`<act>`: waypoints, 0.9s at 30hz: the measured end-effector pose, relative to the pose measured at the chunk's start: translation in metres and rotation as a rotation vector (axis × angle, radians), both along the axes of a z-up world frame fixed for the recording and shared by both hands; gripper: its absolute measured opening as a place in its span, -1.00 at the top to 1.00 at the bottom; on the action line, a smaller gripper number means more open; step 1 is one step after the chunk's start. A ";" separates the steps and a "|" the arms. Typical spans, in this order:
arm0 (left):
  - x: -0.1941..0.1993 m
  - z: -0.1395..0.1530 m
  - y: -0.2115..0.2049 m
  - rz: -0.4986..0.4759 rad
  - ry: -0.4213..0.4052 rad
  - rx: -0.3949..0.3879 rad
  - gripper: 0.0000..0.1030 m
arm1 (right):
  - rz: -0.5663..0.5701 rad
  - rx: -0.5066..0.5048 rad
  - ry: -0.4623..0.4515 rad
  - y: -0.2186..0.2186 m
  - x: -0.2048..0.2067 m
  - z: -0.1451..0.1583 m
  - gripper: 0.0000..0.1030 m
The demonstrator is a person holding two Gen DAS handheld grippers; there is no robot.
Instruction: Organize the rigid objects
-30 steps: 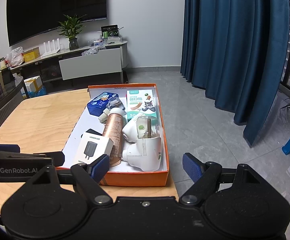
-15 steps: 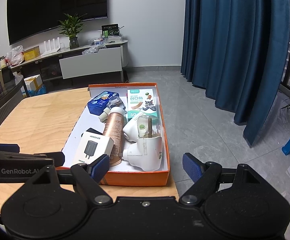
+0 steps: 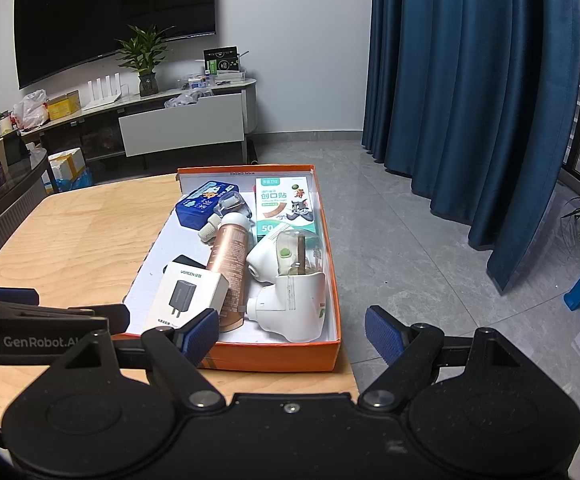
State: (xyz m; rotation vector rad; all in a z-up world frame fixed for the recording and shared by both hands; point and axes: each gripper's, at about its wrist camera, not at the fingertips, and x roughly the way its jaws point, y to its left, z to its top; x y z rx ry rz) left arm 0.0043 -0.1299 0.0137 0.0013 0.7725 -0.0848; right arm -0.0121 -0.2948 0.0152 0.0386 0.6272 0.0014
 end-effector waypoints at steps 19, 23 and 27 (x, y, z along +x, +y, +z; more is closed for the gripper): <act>0.000 -0.001 0.001 0.002 0.004 0.001 -1.00 | 0.000 0.000 0.001 0.001 0.000 0.001 -0.83; 0.000 -0.001 0.001 0.001 0.002 0.002 -1.00 | 0.000 0.000 0.001 0.000 0.001 0.000 -0.83; 0.000 -0.001 0.001 0.000 0.000 0.004 -1.00 | 0.000 -0.001 0.001 0.000 0.001 0.000 -0.83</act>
